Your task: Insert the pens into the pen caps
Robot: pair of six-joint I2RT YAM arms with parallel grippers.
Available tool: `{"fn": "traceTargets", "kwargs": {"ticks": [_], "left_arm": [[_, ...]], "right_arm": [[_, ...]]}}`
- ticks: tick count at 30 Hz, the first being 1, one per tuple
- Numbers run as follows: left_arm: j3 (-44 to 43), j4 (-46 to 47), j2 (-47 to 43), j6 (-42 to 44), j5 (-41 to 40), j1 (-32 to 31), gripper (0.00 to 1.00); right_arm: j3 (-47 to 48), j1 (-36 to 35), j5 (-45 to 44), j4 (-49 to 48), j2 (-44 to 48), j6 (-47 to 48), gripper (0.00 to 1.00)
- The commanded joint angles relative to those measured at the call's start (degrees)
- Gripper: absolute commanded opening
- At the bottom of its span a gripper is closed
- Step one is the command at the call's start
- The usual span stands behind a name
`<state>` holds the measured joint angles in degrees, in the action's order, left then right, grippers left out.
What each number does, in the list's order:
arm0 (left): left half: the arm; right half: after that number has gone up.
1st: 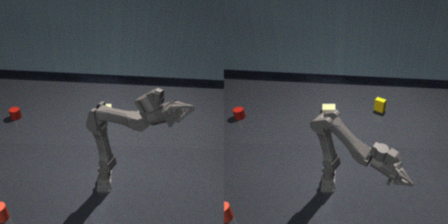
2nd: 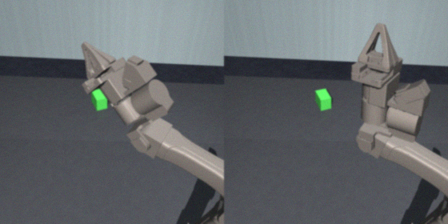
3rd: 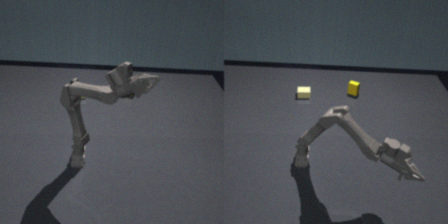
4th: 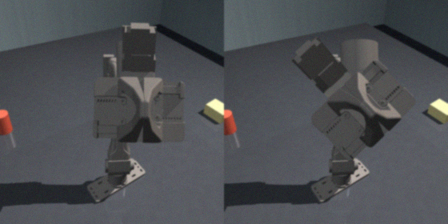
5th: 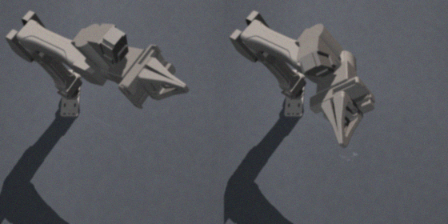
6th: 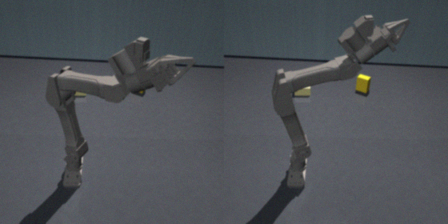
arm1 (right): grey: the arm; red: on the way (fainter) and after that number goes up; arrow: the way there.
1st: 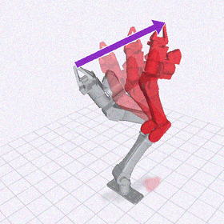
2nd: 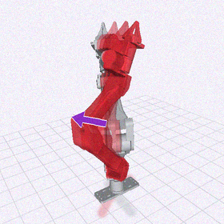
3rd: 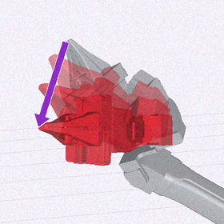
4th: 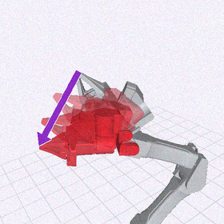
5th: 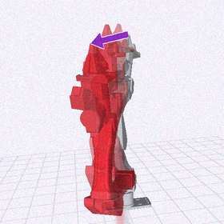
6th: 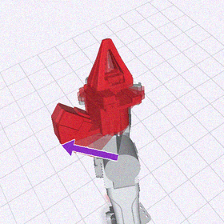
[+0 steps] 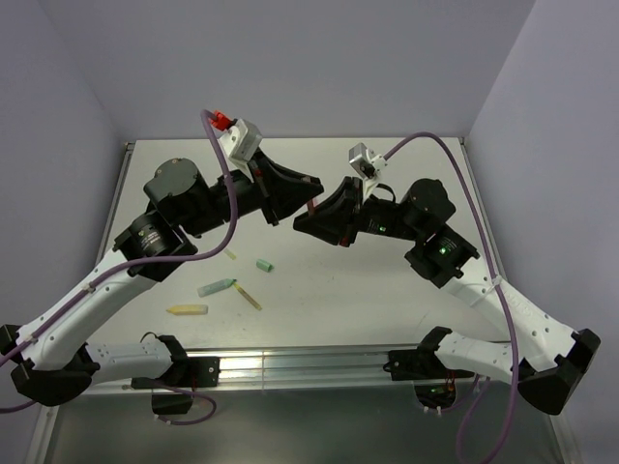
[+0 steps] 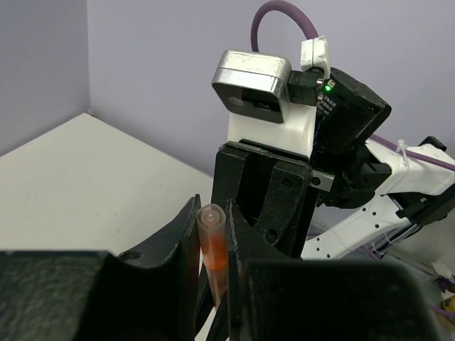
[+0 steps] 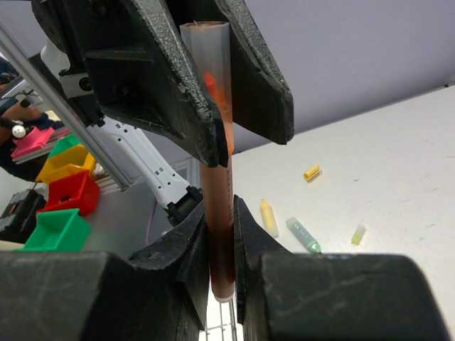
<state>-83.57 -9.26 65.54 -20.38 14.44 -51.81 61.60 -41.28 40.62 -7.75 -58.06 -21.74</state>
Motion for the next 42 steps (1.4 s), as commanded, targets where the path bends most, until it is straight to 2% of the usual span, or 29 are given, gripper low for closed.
{"fn": "traceTargets", "kwargs": {"ticks": [1,5,10,18,26,36,42], "left_arm": [[0.7,3.3,-0.4,-0.2,5.1,0.2,0.0],[2.8,4.4,-0.9,-1.3,6.3,0.2,0.0],[6.6,4.7,-2.0,-2.6,4.9,0.2,0.0],[10.9,5.8,-1.7,-4.8,-1.2,0.1,0.0],[11.9,4.8,-0.9,-5.5,-9.8,-2.9,0.0],[12.5,2.8,0.9,-9.1,-18.0,-5.1,0.0],[12.6,0.9,1.8,-12.0,-21.9,-5.4,0.0]], "right_arm": [[2.0,-0.5,-1.2,-1.9,1.3,-0.1,0.0],[2.0,-0.4,-4.8,-2.2,2.2,0.7,0.0],[4.6,-0.4,-13.5,0.5,2.0,2.2,0.0],[10.9,-0.7,-22.9,4.6,-1.2,4.2,0.0],[15.5,-1.9,-31.1,7.1,-4.2,5.6,0.0],[22.1,-7.5,-43.1,11.9,-9.4,11.5,0.0],[25.7,-10.0,-53.1,14.1,-12.5,14.8,0.0]]}}
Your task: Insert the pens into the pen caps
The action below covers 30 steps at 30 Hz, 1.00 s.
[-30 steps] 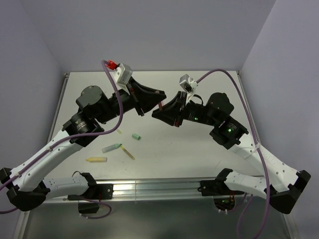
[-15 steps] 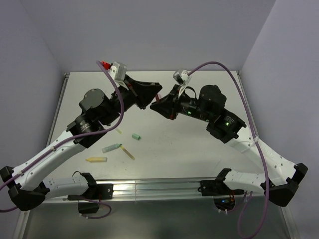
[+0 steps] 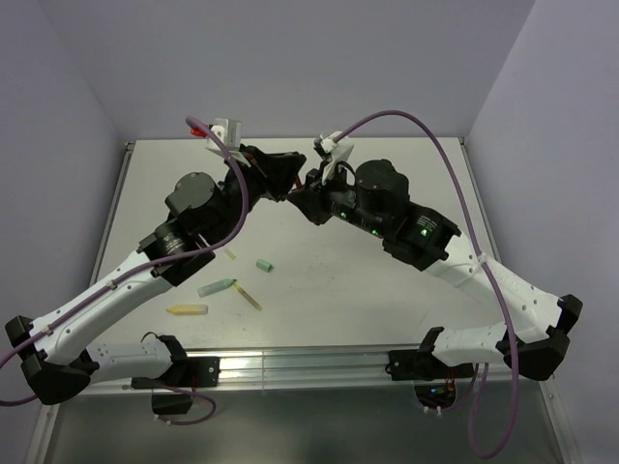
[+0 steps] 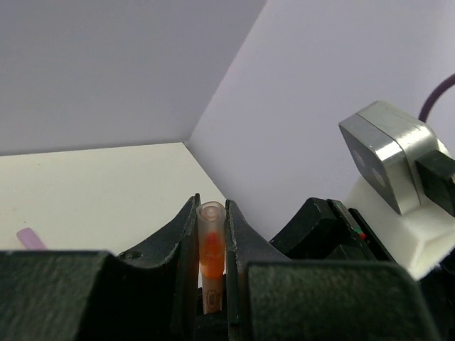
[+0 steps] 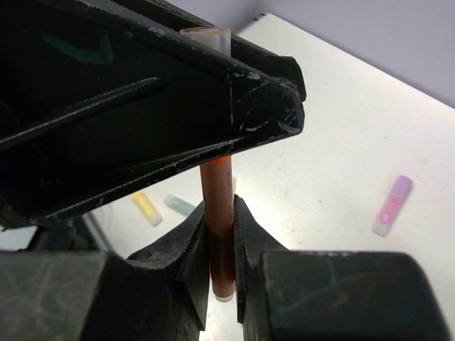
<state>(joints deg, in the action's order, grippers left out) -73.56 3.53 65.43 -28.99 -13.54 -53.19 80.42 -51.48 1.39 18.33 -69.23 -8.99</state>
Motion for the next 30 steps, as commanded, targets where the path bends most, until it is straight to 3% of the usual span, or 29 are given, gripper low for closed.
{"fn": "traceTargets", "kwargs": {"ticks": [1,6,14,18,30], "left_arm": [[2.6,-11.9,1.9,-3.6,5.8,-4.0,0.0],[2.6,-11.5,1.4,-2.7,8.0,-3.9,0.0],[6.5,-7.0,-2.5,-0.7,27.3,3.7,0.0],[8.1,-4.1,-3.6,-0.2,36.3,6.8,0.0],[9.0,1.8,-2.4,-0.5,53.1,9.3,0.0]], "right_arm": [[7.1,0.1,-16.4,-11.9,-1.7,2.3,0.0],[6.8,0.0,-13.0,-12.4,-2.0,3.4,0.0],[2.2,7.3,7.5,-15.6,2.5,-2.4,0.0],[-1.8,13.9,23.0,-22.4,4.7,-9.3,0.0],[-11.1,23.7,44.8,-42.4,7.5,-23.6,0.0]]}}
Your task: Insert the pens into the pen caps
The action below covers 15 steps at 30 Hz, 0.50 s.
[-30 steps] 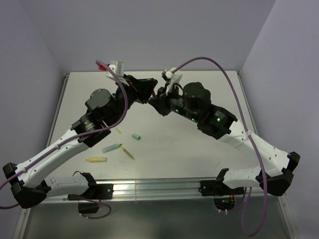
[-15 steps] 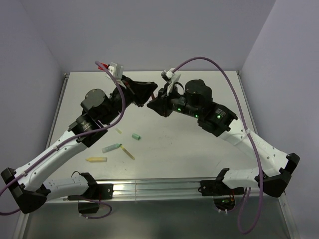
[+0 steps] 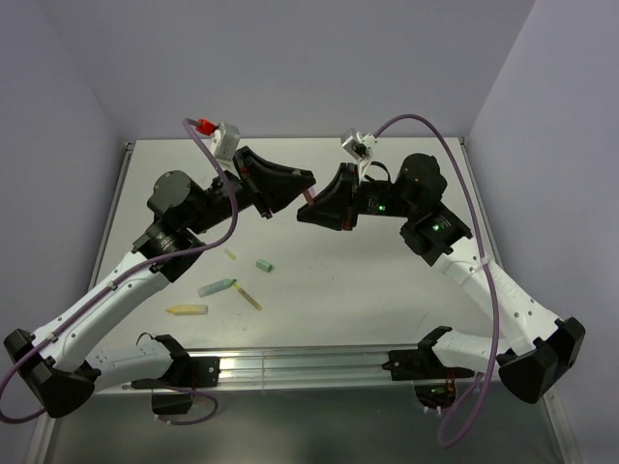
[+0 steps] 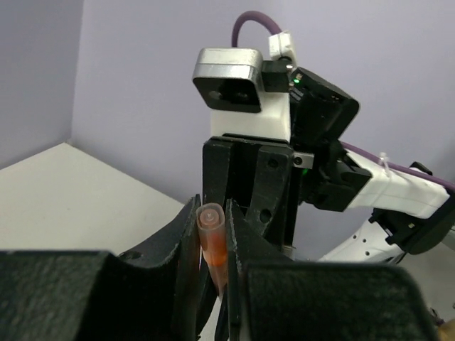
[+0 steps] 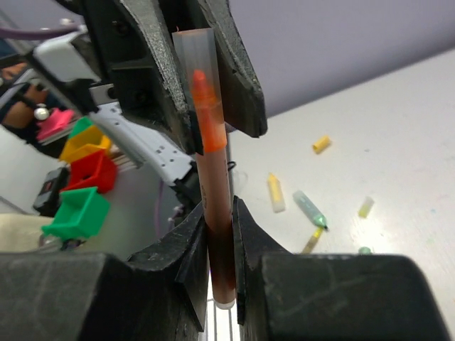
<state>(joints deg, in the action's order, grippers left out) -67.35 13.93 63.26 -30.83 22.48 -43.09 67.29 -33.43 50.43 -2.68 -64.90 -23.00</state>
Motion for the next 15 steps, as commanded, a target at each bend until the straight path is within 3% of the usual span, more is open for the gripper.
{"fn": "traceTargets", "kwargs": {"ticks": [1,8,15], "left_arm": [[2.8,-8.3,-0.2,1.2,17.9,-0.8,0.0],[2.2,-9.1,0.5,-0.1,12.3,-0.7,0.0],[-2.5,-12.7,4.2,-3.6,-0.3,-0.7,0.0]], "right_arm": [[1.7,6.2,-3.4,-22.3,2.9,-10.2,0.0],[3.6,5.8,-3.8,-18.2,1.7,-7.8,0.0],[10.1,-1.3,-15.3,0.0,-0.7,5.4,0.0]]}}
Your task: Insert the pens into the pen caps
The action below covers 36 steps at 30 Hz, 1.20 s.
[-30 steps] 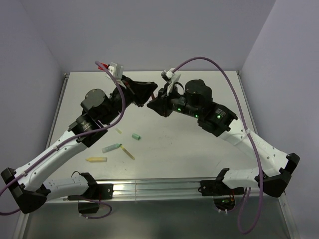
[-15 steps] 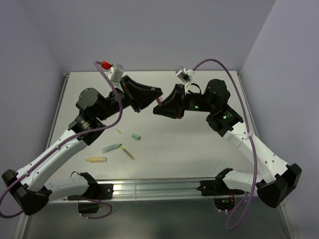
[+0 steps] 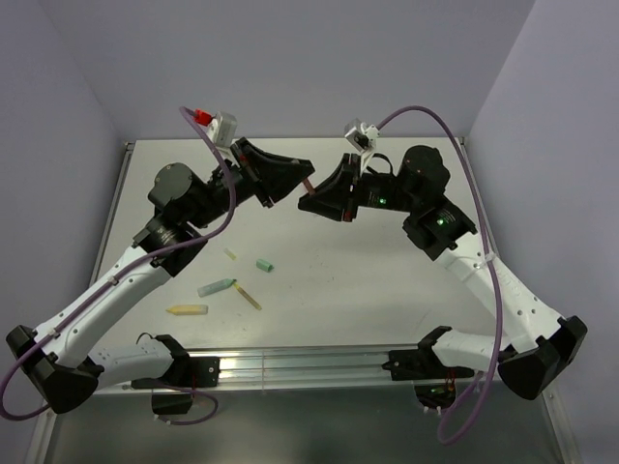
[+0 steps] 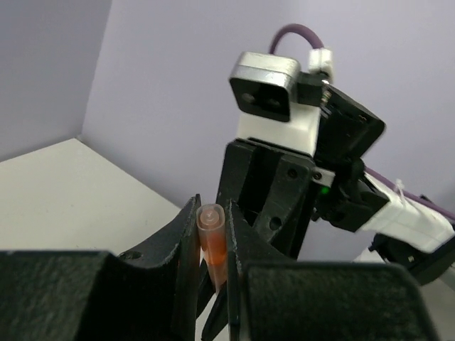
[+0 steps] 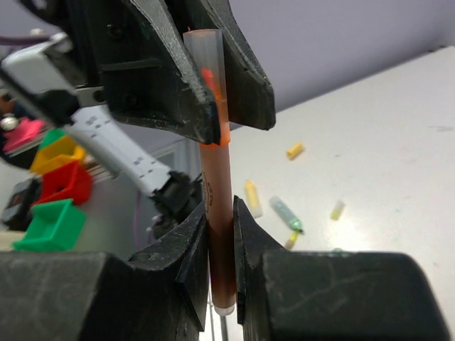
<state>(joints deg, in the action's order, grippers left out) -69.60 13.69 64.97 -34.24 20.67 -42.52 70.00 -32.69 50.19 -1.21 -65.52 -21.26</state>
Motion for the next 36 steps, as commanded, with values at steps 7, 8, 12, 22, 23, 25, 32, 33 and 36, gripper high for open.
{"fn": "traceTargets", "kwargs": {"ticks": [7,8,12,22,23,25,32,33,36], "left_arm": [[-3.8,-16.9,5.6,-3.4,-7.4,-1.4,0.0],[-4.0,-17.0,5.9,-2.9,-7.5,-1.5,0.0],[-4.8,-18.2,6.2,-2.3,-8.1,-1.4,0.0],[-9.8,-19.6,8.1,-2.7,-7.4,2.6,0.0],[-10.6,-20.5,8.5,-2.6,-7.0,4.3,0.0],[-12.7,-21.2,10.0,-2.7,-5.8,7.2,0.0],[-17.7,-23.2,18.2,-4.2,1.5,16.6,0.0],[-18.8,-24.1,21.3,-4.1,1.5,17.2,0.0],[-21.8,-27.5,28.7,-3.3,-0.4,18.9,0.0]], "right_arm": [[15.1,-9.1,-36.4,10.1,-3.4,9.6,0.0],[15.3,-9.2,-36.9,10.9,-3.7,9.5,0.0],[15.7,-9.2,-37.7,11.8,-3.9,9.9,0.0],[15.2,-9.1,-37.9,16.9,-2.3,10.8,0.45],[14.4,-9.1,-38.3,17.4,-1.6,10.6,0.5],[11.4,-8.4,-38.9,18.0,0.8,10.0,0.59],[-3.3,-6.3,-46.4,15.3,10.0,5.4,0.9],[-4.8,-5.1,-46.8,14.1,11.1,4.7,0.95],[-7.6,-2.6,-46.9,11.3,13.5,2.5,1.0]]}}
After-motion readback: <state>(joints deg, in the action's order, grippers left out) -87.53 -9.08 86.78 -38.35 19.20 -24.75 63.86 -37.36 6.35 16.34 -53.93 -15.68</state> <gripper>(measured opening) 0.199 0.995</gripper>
